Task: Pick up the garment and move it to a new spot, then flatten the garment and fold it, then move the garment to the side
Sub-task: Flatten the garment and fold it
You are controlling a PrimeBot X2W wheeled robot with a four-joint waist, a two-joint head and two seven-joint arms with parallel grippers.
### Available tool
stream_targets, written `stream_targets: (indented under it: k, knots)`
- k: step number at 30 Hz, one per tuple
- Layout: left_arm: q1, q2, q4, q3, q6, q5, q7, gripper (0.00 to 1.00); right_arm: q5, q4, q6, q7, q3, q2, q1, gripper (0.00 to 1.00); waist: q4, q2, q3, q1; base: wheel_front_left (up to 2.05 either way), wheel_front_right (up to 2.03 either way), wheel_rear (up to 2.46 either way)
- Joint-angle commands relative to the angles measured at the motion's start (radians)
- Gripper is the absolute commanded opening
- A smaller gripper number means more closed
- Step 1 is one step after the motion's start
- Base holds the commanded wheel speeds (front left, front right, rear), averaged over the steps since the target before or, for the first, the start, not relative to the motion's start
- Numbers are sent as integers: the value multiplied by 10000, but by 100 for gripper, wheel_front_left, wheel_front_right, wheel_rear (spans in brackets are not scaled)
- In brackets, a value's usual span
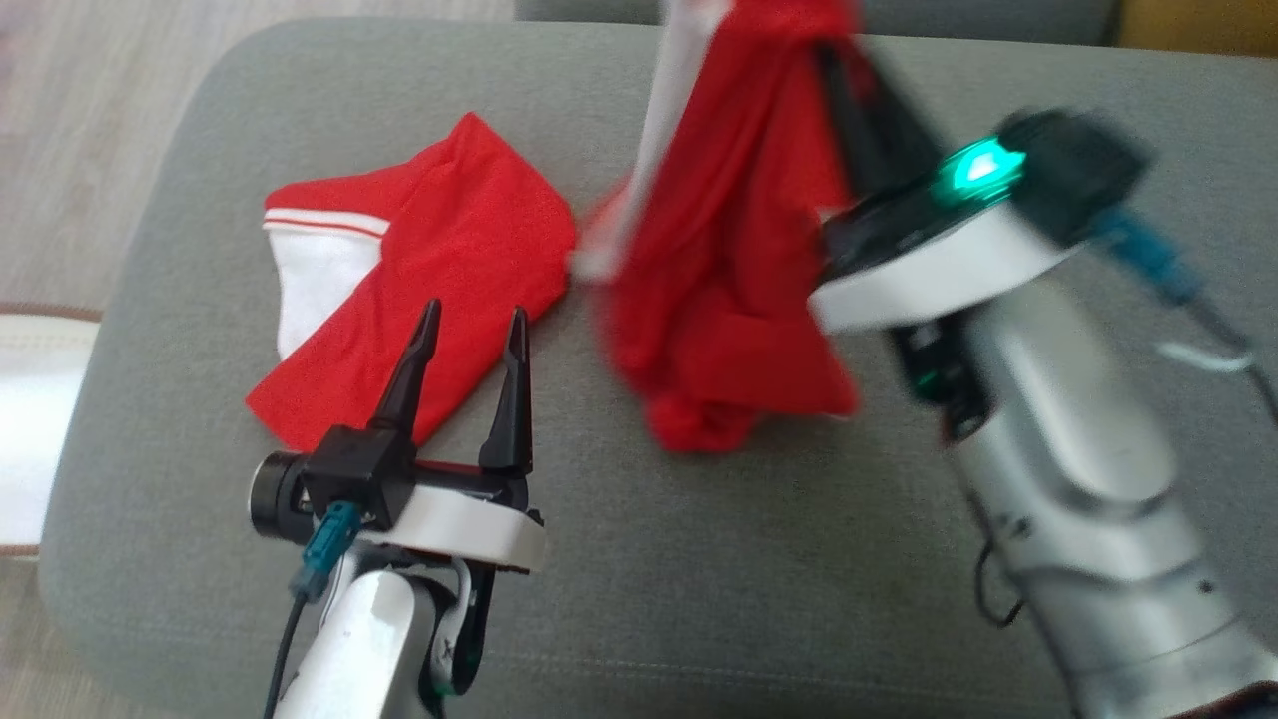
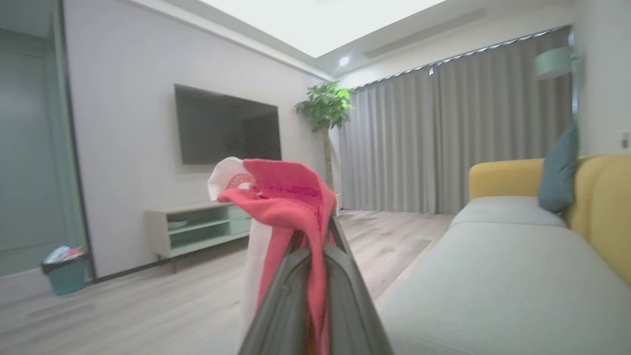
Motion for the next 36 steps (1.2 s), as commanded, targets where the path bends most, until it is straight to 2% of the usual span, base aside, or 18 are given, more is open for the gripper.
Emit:
stream_targets:
  k: [1,6,8,14,15,16,17,21,26,31,36]
  knots:
    - [-268,24,-408,347,35,104,-51,100,-59,-442,37,156,-329,197,-337,0,-157,0,-38,0,0,0,0]
    - [-275,24,-460,347,-46,190,-51,100,-822,-426,37,945,-2082,81,-298,0,-422,0,143,0,0,0,0]
    - [-315,24,-458,333,-88,235,-51,100,-1122,-159,37,1152,-2564,-227,-238,0,-505,0,242,0,0,0,0]
    - [-488,24,-456,310,-212,365,-51,100,-1684,1371,37,1345,-3747,-950,-405,0,-680,0,594,0,0,0,0]
    - [-517,24,-454,303,-230,379,-51,100,-1839,1711,37,1356,-3873,-1072,-494,4,-696,0,648,0,0,0,0]
    - [-542,24,-450,296,-246,391,-51,100,-2072,2073,37,1395,-4012,-1201,-592,80,-717,0,709,0,0,0,0]
    - [-571,24,-444,283,-263,401,-51,100,-2230,2428,37,1433,-4188,-1253,-704,100,-724,0,753,0,0,0,0]
    - [-627,24,-401,256,-285,403,-51,100,-2788,3444,37,1320,-4631,-1293,-1127,100,-778,0,810,0,0,0,0]
    - [-602,24,-329,243,-277,377,-51,100,-3182,4005,37,651,-4953,-988,-1167,100,-940,0,586,0,0,0,0]
    - [-560,24,-353,280,-225,334,-51,100,-3153,3566,37,180,-4992,-701,-670,100,-1091,0,363,0,0,0,0]
    - [-476,24,-360,313,-189,303,-51,100,-2860,2383,37,-88,-5009,-314,275,100,-1289,0,109,0,0,0,0]
